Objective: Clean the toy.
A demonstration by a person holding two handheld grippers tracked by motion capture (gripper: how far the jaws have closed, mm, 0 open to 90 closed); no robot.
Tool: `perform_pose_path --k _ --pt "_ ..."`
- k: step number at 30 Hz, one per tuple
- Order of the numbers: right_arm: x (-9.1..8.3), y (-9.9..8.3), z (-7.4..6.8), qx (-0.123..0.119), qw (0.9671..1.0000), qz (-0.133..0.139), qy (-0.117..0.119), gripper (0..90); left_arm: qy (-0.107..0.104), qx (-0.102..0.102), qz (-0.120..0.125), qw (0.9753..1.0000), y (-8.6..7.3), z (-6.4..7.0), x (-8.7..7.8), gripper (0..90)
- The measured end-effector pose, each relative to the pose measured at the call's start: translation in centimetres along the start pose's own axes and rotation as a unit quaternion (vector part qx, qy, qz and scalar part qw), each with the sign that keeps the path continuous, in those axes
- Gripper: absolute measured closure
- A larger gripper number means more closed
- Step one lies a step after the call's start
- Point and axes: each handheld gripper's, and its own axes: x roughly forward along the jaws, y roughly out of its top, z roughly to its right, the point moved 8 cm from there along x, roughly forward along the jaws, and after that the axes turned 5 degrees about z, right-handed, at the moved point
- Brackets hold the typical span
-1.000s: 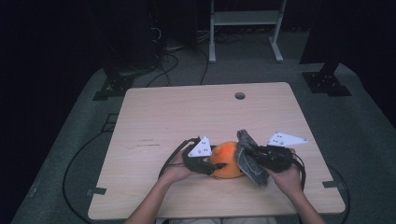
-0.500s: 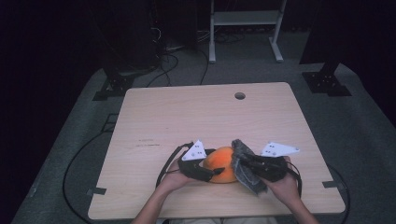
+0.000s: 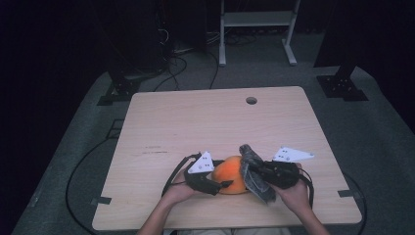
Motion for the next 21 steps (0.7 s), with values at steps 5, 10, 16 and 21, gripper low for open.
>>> perform_pose_path --k 5,10,16,21 --pt "-0.5 -1.7 1.8 0.021 0.9993 -0.025 -0.019 78.0 0.0 -0.012 0.0 0.9999 -0.3 -0.3 -0.3 29.4" --pt "-0.8 -1.3 1.9 0.026 0.9993 -0.013 -0.022 77.9 0.0 -0.015 -0.001 0.9999 -0.5 -0.3 -0.4 29.3" --pt "-0.1 -0.9 1.3 0.022 0.9997 -0.003 -0.01 77.9 0.002 -0.007 -0.011 0.9999 -0.3 -0.2 -0.4 28.5" --pt "-0.3 -1.1 1.3 0.022 0.9996 -0.004 -0.017 78.0 0.023 -0.071 -0.03 0.9967 0.1 -0.9 -0.1 5.8"
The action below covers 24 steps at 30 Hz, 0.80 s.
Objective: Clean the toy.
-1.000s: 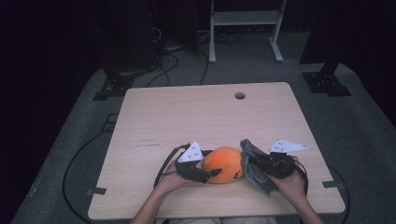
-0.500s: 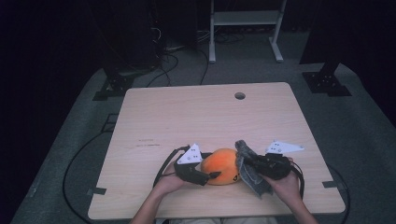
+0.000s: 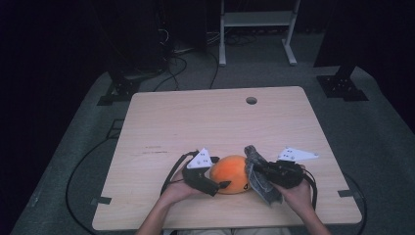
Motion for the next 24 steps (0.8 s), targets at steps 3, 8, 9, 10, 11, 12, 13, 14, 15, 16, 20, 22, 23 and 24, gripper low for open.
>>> perform_pose_path --k 3,8,9,10,11,12,13,14,15,16,20,22,23,24 --pt "0.0 0.1 0.0 0.002 1.0 0.001 -0.002 78.0 0.001 0.02 0.01 0.9998 -0.1 0.2 0.3 18.3" --pt "-1.0 1.4 0.0 -0.012 0.9994 0.029 -0.018 78.2 0.029 0.101 0.051 0.9932 1.5 0.3 0.4 34.2" --pt "-1.2 1.7 -0.2 -0.013 0.9992 0.035 -0.017 78.1 0.025 0.115 0.044 0.9921 1.3 0.4 0.8 34.0" --pt "-1.1 1.8 -0.3 -0.014 0.9991 0.037 -0.016 78.1 0.017 0.122 0.038 0.9917 1.0 0.5 1.2 32.9" --pt "-1.0 1.7 -0.3 -0.017 0.9991 0.035 -0.018 78.1 0.01 0.118 0.044 0.992 0.9 0.7 1.3 30.6" --pt "-0.8 1.5 -0.3 -0.02 0.9992 0.029 -0.018 78.1 0.005 0.112 0.045 0.9926 0.9 0.8 1.2 27.5" --pt "-0.5 1.1 -0.3 -0.021 0.9994 0.021 -0.017 78.1 0.0 0.104 0.04 0.9937 0.8 0.8 1.0 22.6" --pt "-0.3 0.9 -0.3 -0.021 0.9995 0.019 -0.014 78.2 -0.004 0.101 0.04 0.9941 0.7 0.8 0.8 20.6" --pt "-0.2 0.8 -0.3 -0.018 0.9997 0.016 -0.01 78.1 -0.004 0.101 0.04 0.994 0.6 0.8 0.6 21.7" --pt "-0.1 0.7 -0.2 -0.013 0.9998 0.012 -0.01 78.2 -0.002 0.103 0.039 0.9939 0.4 0.8 0.5 23.4" --pt "-0.1 -0.3 1.5 -0.003 0.9987 -0.019 -0.046 78.2 -0.004 0.105 0.04 0.9937 -0.2 0.9 0.2 25.3" --pt "-0.4 -0.1 1.8 0.007 0.999 -0.012 -0.043 78.1 -0.009 0.113 0.037 0.9929 -0.4 1.0 0.0 25.9" --pt "-0.6 0.2 1.5 0.011 0.9994 0.0 -0.033 78.1 -0.012 0.117 0.039 0.9923 -0.4 1.2 0.0 26.3" --pt "-0.8 0.7 1.1 0.01 0.9997 0.011 -0.02 78.1 -0.014 0.12 0.04 0.9919 -0.5 1.3 0.0 26.4"
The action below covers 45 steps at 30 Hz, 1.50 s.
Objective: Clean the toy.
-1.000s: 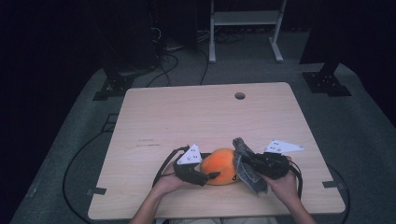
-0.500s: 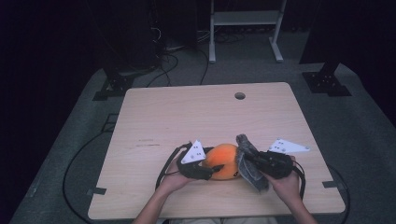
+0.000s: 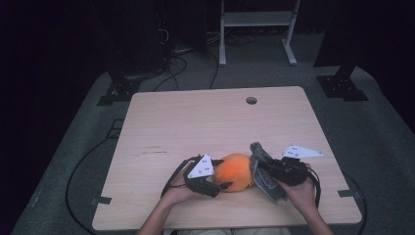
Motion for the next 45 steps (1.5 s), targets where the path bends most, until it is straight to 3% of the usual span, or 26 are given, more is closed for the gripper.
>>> perform_pose_path --k 2,3,5,7,9,13,14,17,18,20,21,22,24,26,30,33,36,37,39,45 --pt "0.0 0.3 -0.9 -0.013 0.9998 0.002 0.013 78.1 0.0 -0.004 0.003 1.0 0.1 0.0 0.0 26.1" --pt "0.3 0.1 -1.1 -0.023 0.9996 -0.007 0.014 78.1 -0.001 -0.021 0.006 0.9998 0.2 -0.2 -0.1 23.2" --pt "0.7 -0.6 -1.3 -0.03 0.9993 -0.019 0.012 78.1 0.015 -0.085 -0.001 0.9963 0.5 -1.1 -0.2 12.6" --pt "0.6 -0.7 -1.2 -0.023 0.9994 -0.022 0.015 78.1 0.016 -0.108 0.004 0.994 0.6 -1.5 -0.4 9.2" --pt "0.5 -0.9 -0.9 -0.019 0.9994 -0.027 0.013 78.1 0.01 -0.102 0.006 0.9947 0.5 -1.3 -0.3 18.1" --pt "0.1 -0.6 -0.8 -0.014 0.9994 -0.03 0.009 78.1 0.012 -0.08 0.005 0.9967 0.5 -0.9 0.0 26.4" --pt "0.0 0.0 -1.1 -0.022 0.9995 -0.022 0.01 78.1 0.009 -0.07 0.006 0.9975 0.5 -0.7 0.1 28.0" --pt "-0.5 2.4 -3.5 -0.045 0.9978 0.016 0.046 78.1 0.0 -0.036 0.006 0.9993 0.9 0.2 0.6 31.0" --pt "-0.4 2.7 -4.2 -0.064 0.9967 0.016 0.048 78.0 -0.004 -0.02 0.005 0.9998 1.0 0.6 0.8 31.1" --pt "0.0 2.6 -5.1 -0.088 0.9949 0.001 0.048 78.0 -0.009 -0.01 0.006 0.9999 1.3 1.1 0.9 30.3" --pt "0.3 2.0 -5.1 -0.103 0.9936 -0.011 0.044 78.0 -0.012 -0.013 0.006 0.9998 1.3 1.1 0.9 28.0" --pt "0.5 1.5 -5.0 -0.103 0.9934 -0.018 0.047 77.9 -0.012 -0.029 0.009 0.9995 1.3 0.9 0.8 23.2" --pt "0.4 1.1 -4.4 -0.09 0.9944 -0.018 0.052 77.9 -0.002 -0.084 0.013 0.9964 1.3 0.1 0.6 15.6" --pt "0.0 1.1 -3.8 -0.078 0.9956 -0.017 0.05 77.9 -0.005 -0.111 0.009 0.9938 0.9 -0.3 0.6 12.9" --pt "-0.3 1.5 -3.9 -0.087 0.9953 -0.018 0.039 77.9 -0.004 -0.086 0.013 0.9962 0.9 -0.1 0.6 23.3" --pt "-0.6 2.6 -5.8 -0.109 0.9925 -0.006 0.054 77.9 -0.011 -0.043 0.012 0.999 1.2 0.7 0.7 25.4" --pt "0.0 2.4 -7.3 -0.142 0.9881 -0.022 0.055 77.9 -0.015 -0.006 0.002 0.9999 1.3 1.3 0.9 25.8" --pt "0.2 2.1 -7.3 -0.146 0.9875 -0.026 0.053 77.9 -0.015 -0.004 -0.002 0.9999 1.2 1.3 0.9 25.9" --pt "0.3 1.9 -6.9 -0.132 0.9891 -0.025 0.06 77.9 -0.014 -0.007 -0.002 0.9999 1.1 1.2 0.7 26.5" --pt "-0.3 1.0 -3.5 -0.096 0.9946 -0.03 0.027 77.9 -0.011 -0.022 -0.011 0.9996 0.4 0.5 0.3 26.4"
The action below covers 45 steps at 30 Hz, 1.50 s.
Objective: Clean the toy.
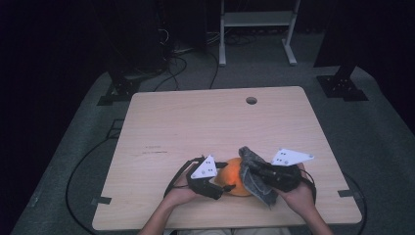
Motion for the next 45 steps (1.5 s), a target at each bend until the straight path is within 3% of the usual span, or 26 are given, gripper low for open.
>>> perform_pose_path --k 3,5,7,8,12,14,20,32,40,45 --pt "-0.2 -0.6 0.9 0.024 0.9997 -0.002 -0.003 77.9 -0.003 -0.019 0.004 0.9998 -0.1 -0.3 -0.1 25.4" --pt "0.0 -0.6 0.8 0.026 0.9996 0.0 -0.006 77.9 -0.012 -0.053 0.012 0.9984 0.1 -0.4 -0.2 20.5" --pt "0.2 -0.4 0.5 0.025 0.9997 0.0 -0.006 77.9 -0.025 -0.1 0.04 0.9939 0.8 -0.5 -0.3 15.5" --pt "0.2 -0.3 0.3 0.027 0.9996 0.001 0.0 77.9 -0.028 -0.108 0.049 0.9925 1.1 -0.5 -0.4 14.8" --pt "0.5 -0.1 -0.9 0.01 0.9999 0.0 0.007 77.9 -0.013 -0.111 0.027 0.9933 0.6 -0.8 -0.2 14.9" --pt "0.6 -0.1 -1.1 0.003 1.0 -0.002 0.007 77.9 -0.015 -0.12 0.022 0.9924 0.2 -0.9 -0.1 14.9" --pt "0.4 -0.6 -0.5 0.016 0.9998 -0.004 0.012 77.8 -0.015 -0.112 0.01 0.9935 -0.1 -0.9 -0.2 15.4" --pt "0.3 -0.8 -0.4 0.013 0.9998 -0.007 0.012 77.8 -0.015 -0.102 0.001 0.9947 -0.2 -0.7 -0.3 15.4" --pt "0.3 -1.4 0.6 0.023 0.9996 -0.015 0.003 77.8 -0.02 -0.09 -0.019 0.9955 -0.5 -0.7 -0.5 15.6" --pt "0.3 -1.4 0.5 0.021 0.9997 -0.015 0.001 77.9 -0.016 -0.104 -0.024 0.9942 0.0 -0.9 -0.5 7.5"
